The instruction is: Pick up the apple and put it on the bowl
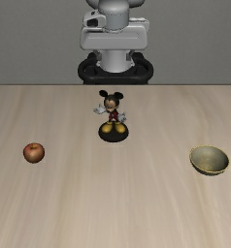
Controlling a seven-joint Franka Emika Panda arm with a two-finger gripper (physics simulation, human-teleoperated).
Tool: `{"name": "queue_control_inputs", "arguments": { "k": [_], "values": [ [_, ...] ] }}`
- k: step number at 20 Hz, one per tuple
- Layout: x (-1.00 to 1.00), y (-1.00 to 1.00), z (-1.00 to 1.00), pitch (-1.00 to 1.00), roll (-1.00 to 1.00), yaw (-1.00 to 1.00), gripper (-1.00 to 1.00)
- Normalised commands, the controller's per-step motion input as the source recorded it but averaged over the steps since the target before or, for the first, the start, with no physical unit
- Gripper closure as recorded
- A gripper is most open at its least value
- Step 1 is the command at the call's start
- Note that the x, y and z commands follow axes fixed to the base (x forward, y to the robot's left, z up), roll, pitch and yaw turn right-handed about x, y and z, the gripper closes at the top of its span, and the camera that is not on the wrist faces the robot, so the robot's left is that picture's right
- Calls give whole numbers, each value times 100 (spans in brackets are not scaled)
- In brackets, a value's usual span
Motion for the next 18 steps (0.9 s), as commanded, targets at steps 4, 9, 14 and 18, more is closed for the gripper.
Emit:
{"name": "queue_control_inputs", "arguments": {
  "k": [4,9,14,18],
  "values": [
    [0,-100,0,0,0,0,-100],
    [0,-100,0,0,0,0,-100],
    [0,-100,0,0,0,0,-100],
    [0,-100,0,0,0,0,-100]
  ]
}}
